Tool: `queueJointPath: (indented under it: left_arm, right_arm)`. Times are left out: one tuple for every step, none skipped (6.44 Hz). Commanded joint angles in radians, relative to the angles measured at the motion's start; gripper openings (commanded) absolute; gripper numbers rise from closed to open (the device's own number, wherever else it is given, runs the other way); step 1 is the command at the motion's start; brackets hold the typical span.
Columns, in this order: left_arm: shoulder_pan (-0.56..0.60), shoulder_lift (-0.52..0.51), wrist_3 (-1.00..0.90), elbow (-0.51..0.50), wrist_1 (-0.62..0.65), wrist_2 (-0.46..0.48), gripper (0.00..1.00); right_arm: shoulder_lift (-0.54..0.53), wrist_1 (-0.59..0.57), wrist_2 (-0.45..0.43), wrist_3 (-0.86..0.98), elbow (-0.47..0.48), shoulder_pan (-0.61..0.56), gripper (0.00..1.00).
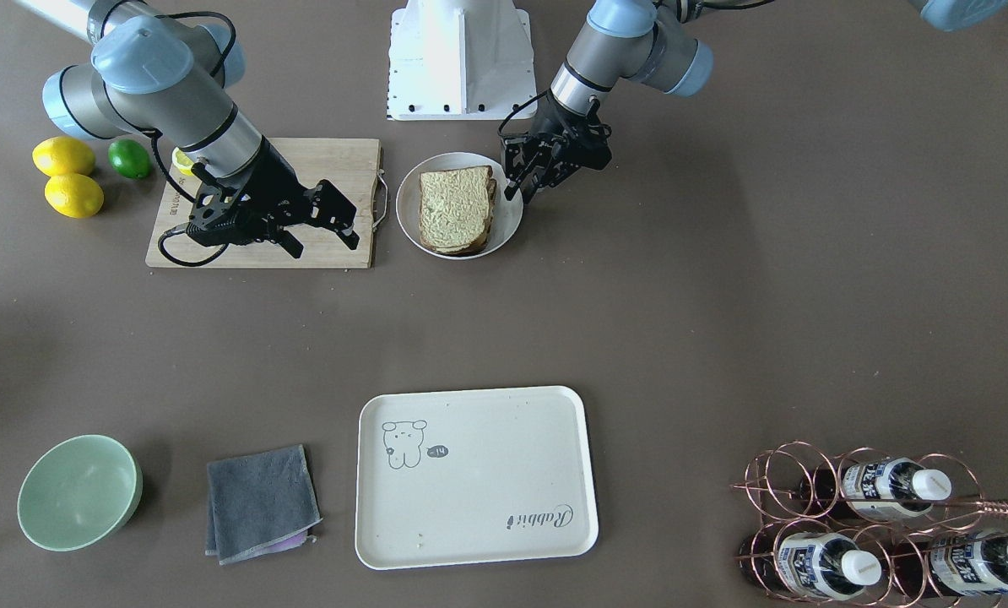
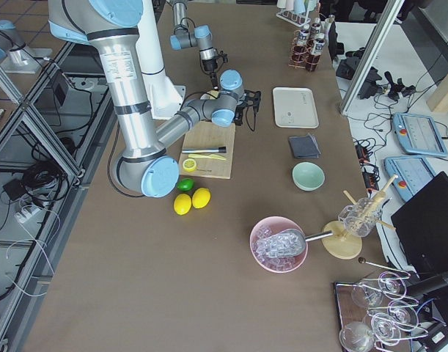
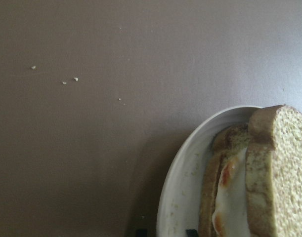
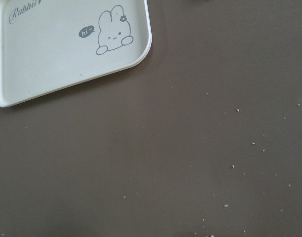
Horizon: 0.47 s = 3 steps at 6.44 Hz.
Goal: Make sandwich and place on tray
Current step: 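Move the left gripper to the plate rim while the right gripper withdraws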
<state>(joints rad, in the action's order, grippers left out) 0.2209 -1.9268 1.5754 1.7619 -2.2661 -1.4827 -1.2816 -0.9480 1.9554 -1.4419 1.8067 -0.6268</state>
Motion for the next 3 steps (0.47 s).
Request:
queueJointPath:
  left_arm:
    - [0.002, -0.003, 0.0, -0.007, -0.003, 0.002, 0.23]
    - [0.006, -0.003, 0.0, -0.004, -0.009, 0.002, 0.06]
    - [0.008, -0.001, 0.0, -0.004, -0.009, 0.002, 0.0]
  right_arm:
    - [0.001, 0.0, -0.001, 0.0, -0.004, 0.001, 0.99]
    - [0.004, 0.0, -0.001, 0.0, -0.004, 0.001, 0.99]
    - [0.008, 0.0, 0.0, -0.002, -0.001, 0.002, 0.99]
